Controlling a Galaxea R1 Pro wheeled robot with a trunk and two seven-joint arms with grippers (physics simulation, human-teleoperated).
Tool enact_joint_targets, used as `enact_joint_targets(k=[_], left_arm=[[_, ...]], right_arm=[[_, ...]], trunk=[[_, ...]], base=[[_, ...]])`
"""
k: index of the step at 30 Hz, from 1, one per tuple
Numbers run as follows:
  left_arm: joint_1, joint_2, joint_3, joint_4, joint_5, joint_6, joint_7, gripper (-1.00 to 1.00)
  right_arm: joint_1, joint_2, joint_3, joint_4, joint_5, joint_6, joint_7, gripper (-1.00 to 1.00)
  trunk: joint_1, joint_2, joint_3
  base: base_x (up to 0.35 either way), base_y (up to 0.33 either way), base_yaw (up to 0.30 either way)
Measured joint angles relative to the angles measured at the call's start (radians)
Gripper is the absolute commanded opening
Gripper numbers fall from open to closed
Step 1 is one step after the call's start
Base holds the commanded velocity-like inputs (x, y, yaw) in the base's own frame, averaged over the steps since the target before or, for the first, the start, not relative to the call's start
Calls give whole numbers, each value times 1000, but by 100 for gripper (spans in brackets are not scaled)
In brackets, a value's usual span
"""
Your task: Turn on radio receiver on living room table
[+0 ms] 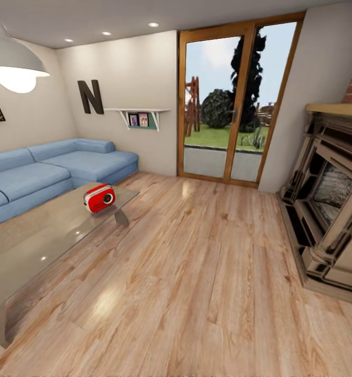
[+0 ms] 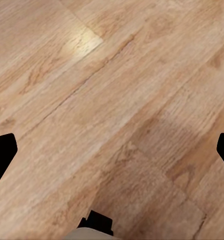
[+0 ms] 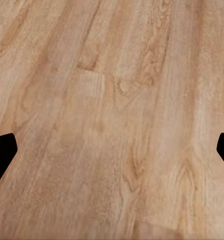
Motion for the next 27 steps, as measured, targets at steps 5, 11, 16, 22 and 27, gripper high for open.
enact_joint_targets(k=[5,11,16,22,27], left_arm=[[0,0,0,0,0,0,0,100],[0,0,0,0,0,0,0,100],[0,0,0,0,0,0,0,100],[0,0,0,0,0,0,0,100],[0,0,0,0,0,1,0,100]], right_arm=[[0,0,0,0,-1,1,0,100],[0,0,0,0,0,2,0,100],[0,0,0,0,0,2,0,100],[0,0,0,0,-1,2,0,100],[0,0,0,0,-2,2,0,100]], trunk=[[0,0,-8],[0,0,-18],[0,0,-27],[0,0,-36],[0,0,-45]], base=[[0,0,0],[0,0,0],[0,0,0],[0,0,0],[0,0,0]])
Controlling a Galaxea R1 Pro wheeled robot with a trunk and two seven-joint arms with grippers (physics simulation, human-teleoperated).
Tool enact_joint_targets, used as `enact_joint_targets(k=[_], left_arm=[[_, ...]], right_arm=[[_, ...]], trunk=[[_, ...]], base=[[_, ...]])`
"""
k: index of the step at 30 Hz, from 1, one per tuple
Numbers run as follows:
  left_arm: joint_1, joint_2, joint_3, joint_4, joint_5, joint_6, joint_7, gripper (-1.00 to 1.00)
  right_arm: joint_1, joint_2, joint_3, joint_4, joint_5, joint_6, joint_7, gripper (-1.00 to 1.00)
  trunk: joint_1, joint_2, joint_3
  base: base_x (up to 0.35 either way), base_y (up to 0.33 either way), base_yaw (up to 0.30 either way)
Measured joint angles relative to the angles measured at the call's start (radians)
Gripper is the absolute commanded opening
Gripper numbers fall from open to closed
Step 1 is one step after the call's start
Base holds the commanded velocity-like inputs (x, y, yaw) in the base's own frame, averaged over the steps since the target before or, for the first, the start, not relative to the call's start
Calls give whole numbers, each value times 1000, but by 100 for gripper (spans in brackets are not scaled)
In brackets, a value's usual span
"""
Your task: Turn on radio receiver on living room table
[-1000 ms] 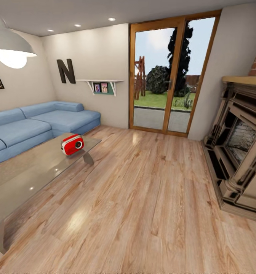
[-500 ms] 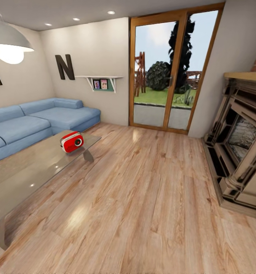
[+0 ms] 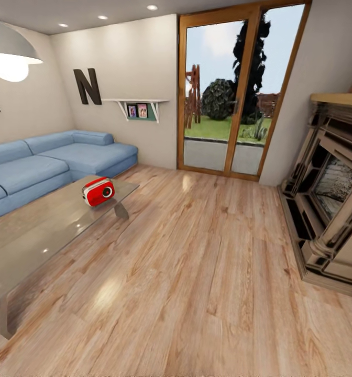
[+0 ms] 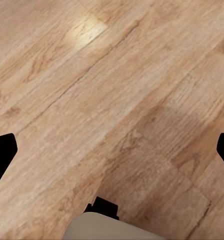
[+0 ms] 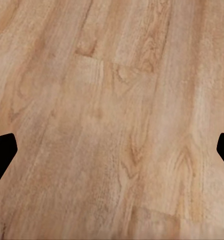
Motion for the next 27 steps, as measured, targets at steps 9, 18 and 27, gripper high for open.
enact_joint_targets(k=[9,18,27], left_arm=[[0,0,0,0,0,0,0,100],[0,0,0,0,0,-1,0,100],[0,0,0,0,0,0,0,100]], right_arm=[[0,0,1,0,1,0,1,100],[0,0,2,0,0,0,1,100],[0,0,2,0,0,0,2,100]], trunk=[[0,0,-11],[0,0,-12],[0,0,-13]], base=[[0,0,-15],[0,0,-1],[0,0,0]])
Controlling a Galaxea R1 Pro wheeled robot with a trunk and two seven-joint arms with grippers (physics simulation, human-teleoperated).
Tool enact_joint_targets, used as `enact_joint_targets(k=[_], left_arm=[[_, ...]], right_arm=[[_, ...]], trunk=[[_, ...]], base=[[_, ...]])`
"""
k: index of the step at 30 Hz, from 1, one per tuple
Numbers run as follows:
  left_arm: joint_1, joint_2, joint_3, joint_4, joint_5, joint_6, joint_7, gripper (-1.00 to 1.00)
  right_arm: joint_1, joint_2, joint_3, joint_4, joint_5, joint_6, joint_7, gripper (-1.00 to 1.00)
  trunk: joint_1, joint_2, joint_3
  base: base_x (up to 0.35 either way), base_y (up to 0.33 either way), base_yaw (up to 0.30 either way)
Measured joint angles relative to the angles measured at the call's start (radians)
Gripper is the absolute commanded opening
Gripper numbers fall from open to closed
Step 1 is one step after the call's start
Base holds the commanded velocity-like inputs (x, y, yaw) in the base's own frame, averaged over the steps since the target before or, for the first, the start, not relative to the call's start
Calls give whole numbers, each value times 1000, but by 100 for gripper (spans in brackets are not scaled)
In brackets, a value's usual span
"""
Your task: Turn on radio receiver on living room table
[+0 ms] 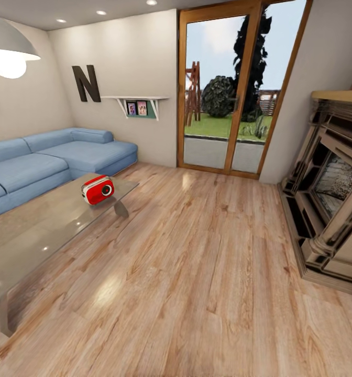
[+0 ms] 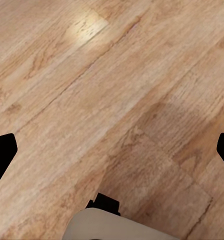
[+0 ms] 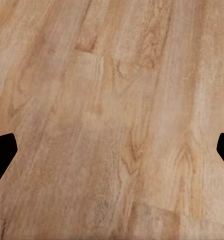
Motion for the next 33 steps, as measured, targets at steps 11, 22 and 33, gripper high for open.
enact_joint_targets(k=[11,22,33], left_arm=[[0,3,0,43,0,-2,0,100],[0,15,0,60,0,-1,0,100],[0,15,0,60,0,-1,0,100]], right_arm=[[0,0,0,2,0,0,0,100],[0,0,0,3,0,0,0,100],[0,0,0,3,0,0,0,100]], trunk=[[0,0,0],[0,0,0],[0,0,0]], base=[[55,0,0],[318,0,0],[331,-81,162]])
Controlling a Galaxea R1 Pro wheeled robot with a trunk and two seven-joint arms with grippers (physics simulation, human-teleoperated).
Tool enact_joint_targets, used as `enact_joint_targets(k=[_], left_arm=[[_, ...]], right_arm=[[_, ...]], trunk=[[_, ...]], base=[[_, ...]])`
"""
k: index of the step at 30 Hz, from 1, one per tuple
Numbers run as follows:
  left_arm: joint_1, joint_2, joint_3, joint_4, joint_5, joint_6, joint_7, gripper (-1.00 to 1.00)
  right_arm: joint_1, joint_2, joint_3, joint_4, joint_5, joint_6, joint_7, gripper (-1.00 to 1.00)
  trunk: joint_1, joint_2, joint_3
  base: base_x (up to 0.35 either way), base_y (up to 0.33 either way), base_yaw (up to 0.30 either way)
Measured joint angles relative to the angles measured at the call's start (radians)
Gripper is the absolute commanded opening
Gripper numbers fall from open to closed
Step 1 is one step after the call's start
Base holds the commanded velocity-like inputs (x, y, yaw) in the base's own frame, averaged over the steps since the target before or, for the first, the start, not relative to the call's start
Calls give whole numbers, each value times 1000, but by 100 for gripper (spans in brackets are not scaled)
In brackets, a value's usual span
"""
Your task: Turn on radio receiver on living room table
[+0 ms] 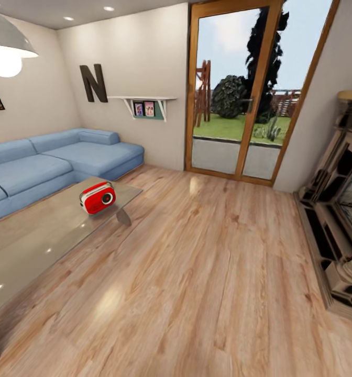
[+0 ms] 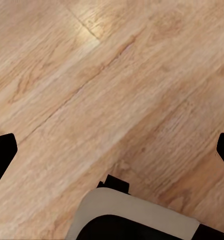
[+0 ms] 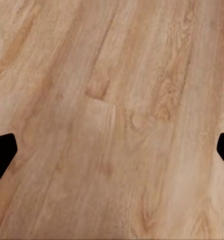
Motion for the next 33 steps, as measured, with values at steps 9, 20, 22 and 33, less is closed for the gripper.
enact_joint_targets(k=[9,20,22,33], left_arm=[[0,0,0,0,0,0,0,100],[0,0,0,0,0,0,1,100],[0,0,0,-1,0,0,1,100],[0,0,0,0,0,0,2,100]], right_arm=[[0,0,0,0,0,0,0,100],[0,1,1,0,0,0,-1,100],[0,1,1,0,0,0,-1,100],[0,2,1,0,0,0,-2,100]], trunk=[[0,0,0],[0,0,0],[0,0,0],[0,0,0]], base=[[330,-138,253],[316,-180,65],[312,-188,1],[311,-190,0]])
